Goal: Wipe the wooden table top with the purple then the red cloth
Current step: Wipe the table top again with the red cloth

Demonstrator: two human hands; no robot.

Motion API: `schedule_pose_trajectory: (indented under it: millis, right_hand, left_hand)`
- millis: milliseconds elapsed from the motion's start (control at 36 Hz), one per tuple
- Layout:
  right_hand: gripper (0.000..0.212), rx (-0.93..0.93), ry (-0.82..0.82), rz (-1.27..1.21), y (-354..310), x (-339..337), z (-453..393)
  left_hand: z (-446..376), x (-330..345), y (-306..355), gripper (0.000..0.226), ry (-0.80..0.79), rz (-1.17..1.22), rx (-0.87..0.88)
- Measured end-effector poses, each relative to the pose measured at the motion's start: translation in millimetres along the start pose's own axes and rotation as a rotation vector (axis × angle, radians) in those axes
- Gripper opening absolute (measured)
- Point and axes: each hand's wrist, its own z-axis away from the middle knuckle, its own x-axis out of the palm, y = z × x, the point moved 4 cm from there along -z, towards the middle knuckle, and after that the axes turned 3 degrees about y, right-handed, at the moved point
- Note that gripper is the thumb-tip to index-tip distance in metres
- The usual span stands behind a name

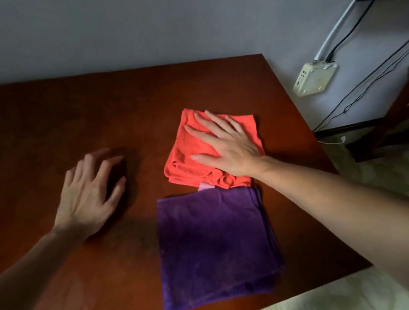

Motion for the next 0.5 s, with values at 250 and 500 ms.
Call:
schedule_pose_trajectory:
  millis: [250,500]
  right_hand:
    - [0.061,-0.397,-0.122,-0.031,28.0,-6.0,-62.2]
    - [0.059,-0.433,-0.141,0.002,69.6,-2.7,-165.1]
  left_hand:
    - [-2.2,2.3,-16.8,0.059,-0.133,0.053,0.012]
    - [-6.3,4.6,-19.3,0.059,-0.2,0.115,0.019]
